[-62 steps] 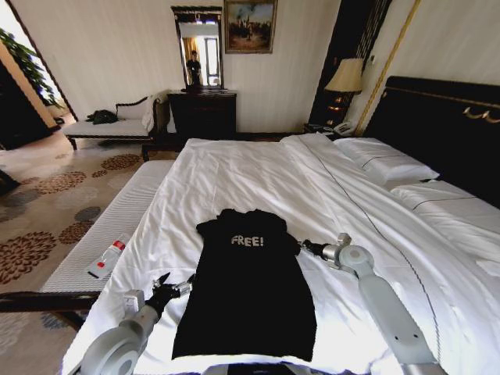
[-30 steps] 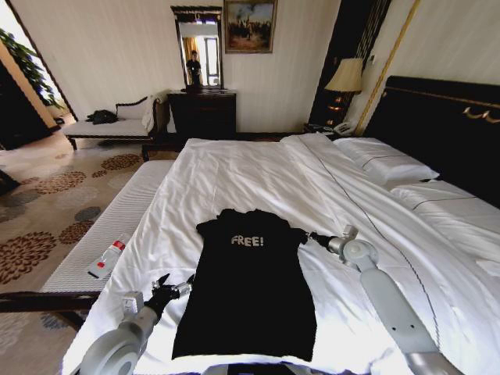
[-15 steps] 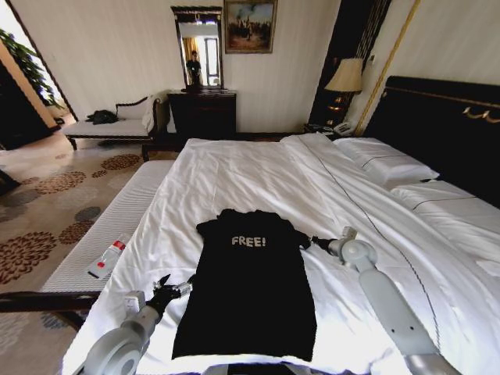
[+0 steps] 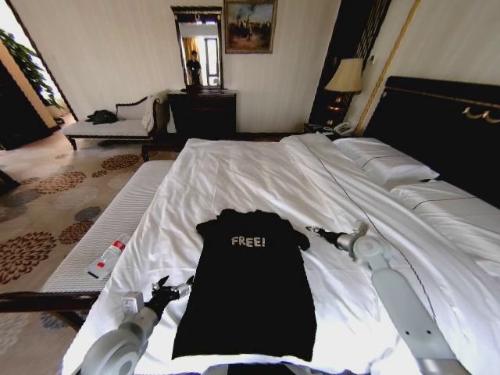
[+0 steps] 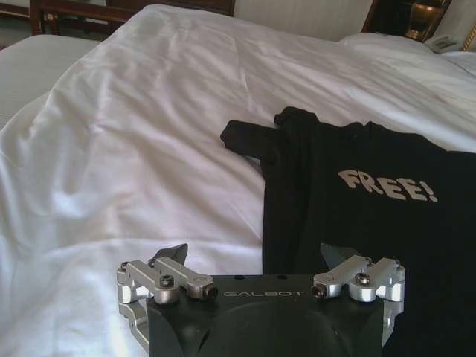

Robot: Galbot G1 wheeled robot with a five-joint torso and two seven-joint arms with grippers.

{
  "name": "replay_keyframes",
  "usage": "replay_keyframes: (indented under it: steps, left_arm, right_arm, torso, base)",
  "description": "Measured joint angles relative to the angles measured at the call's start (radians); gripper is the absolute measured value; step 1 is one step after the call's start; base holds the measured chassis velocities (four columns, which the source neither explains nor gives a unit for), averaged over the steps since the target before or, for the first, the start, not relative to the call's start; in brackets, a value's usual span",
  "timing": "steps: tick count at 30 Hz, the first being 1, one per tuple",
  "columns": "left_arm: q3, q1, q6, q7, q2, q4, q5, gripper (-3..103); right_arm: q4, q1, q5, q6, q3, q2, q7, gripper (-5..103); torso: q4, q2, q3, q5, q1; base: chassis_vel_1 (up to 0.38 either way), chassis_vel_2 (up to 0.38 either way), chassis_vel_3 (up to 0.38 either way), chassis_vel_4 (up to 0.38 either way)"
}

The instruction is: Fold the clothes on the bed.

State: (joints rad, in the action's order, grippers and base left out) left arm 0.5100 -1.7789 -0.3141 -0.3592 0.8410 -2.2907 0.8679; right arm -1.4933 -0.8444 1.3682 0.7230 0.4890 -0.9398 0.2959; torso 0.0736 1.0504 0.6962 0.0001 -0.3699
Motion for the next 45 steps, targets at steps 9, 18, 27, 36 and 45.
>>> replay_keyframes:
  steps: [9, 18, 27, 36, 45]
  left_arm:
    - [0.011, -0.027, -0.001, 0.0, -0.001, -0.008, -0.006, 100]
    - [0.01, -0.018, -0.002, 0.0, -0.008, -0.005, -0.006, 100]
    - [0.008, -0.019, -0.003, 0.002, -0.009, -0.001, -0.013, 100]
    - [0.007, -0.018, -0.003, 0.008, -0.003, 0.007, -0.021, 100]
    - [0.007, -0.008, -0.003, 0.009, 0.0, 0.017, -0.021, 100]
  right_arm:
    - [0.282, 0.228, 0.004, 0.011, -0.152, -0.045, -0.037, 95]
    - [0.382, 0.241, 0.0, 0.012, -0.161, -0.093, -0.045, 100]
    - [0.37, 0.223, -0.002, 0.012, -0.158, -0.119, -0.041, 81]
    - [0.291, 0.198, 0.003, 0.013, -0.162, -0.131, -0.031, 48]
    - [0.274, 0.184, 0.001, 0.013, -0.179, -0.137, -0.027, 16]
  torso:
    - [-0.0007, 0.0, 0.0, -0.0001, 0.0]
    - [-0.0002, 0.0, 0.0, -0.0001, 0.0]
    - [-0.0003, 0.0, 0.0, -0.0002, 0.0]
    - [-0.0004, 0.0, 0.0, -0.0002, 0.0]
    - [-0.0003, 0.0, 0.0, 0.0, 0.0]
  base:
    - [0.0, 0.0, 0.0, 0.0]
    - [0.0, 0.0, 0.0, 0.0]
    - [0.0, 0.0, 0.0, 0.0]
    - [0.0, 0.0, 0.0, 0.0]
    - [0.0, 0.0, 0.0, 0.0]
